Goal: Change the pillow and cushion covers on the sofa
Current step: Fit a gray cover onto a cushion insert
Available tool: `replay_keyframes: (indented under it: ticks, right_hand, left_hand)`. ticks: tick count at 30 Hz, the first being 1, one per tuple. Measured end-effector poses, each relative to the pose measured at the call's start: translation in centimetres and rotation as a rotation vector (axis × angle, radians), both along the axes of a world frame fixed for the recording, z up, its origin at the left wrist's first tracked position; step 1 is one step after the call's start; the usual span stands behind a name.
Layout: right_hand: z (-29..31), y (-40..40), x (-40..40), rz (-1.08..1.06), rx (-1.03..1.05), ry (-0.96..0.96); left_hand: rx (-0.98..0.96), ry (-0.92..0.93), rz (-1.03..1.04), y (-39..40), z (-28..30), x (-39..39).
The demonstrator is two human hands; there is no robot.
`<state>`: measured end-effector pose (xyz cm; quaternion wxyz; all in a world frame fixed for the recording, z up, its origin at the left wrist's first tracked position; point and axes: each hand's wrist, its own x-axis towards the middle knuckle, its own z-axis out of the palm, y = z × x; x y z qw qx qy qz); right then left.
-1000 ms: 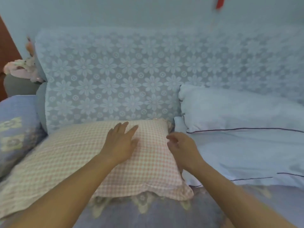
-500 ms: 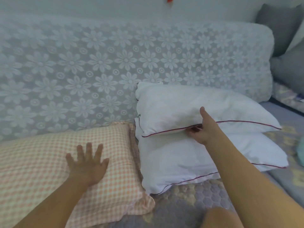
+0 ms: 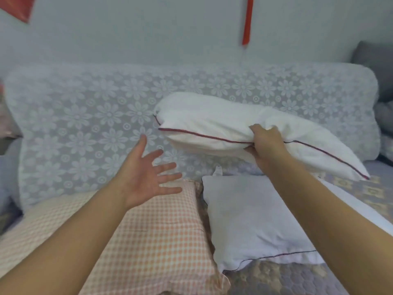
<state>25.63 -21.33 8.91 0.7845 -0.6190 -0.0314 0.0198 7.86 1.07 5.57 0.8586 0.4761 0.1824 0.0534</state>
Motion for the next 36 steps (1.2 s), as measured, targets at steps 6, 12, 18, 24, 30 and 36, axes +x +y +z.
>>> replay_keyframes:
  ticks: [6,12,18,24,30,36]
  right_hand:
    - [-8.6,7.2,-13.2,0.521,-0.335,0.066]
    - [-11.4,10.9,-18.7,0.8,-0.917,-0.411]
    - [-8.1,21.6,-18.8,0.797,-1.027,-0.982]
    - [-9.3,33.0,-20.9,0.801,-1.175,-1.207]
    - [-17.4,38.1,-22.3,0.799,-1.473,-1.237]
    - [-22.9,38.0,-24.7,0.7,-1.356,-1.327]
  left_hand:
    - [-0.075,-0.101,0.681,3.4,0.1,-9.2]
    - [0.162,0.511,0.662,8.8,-12.2,-19.1]
    - [0.339,0.345,0.551,8.9,-12.6,-20.2]
    - [0.431,0.515,0.657,16.1,-14.9,-26.3]
    - [1.344,1.197,0.783,27.4,-19.1,-34.9]
    - [1.377,1.347,0.601,34.3,-21.3,-39.3]
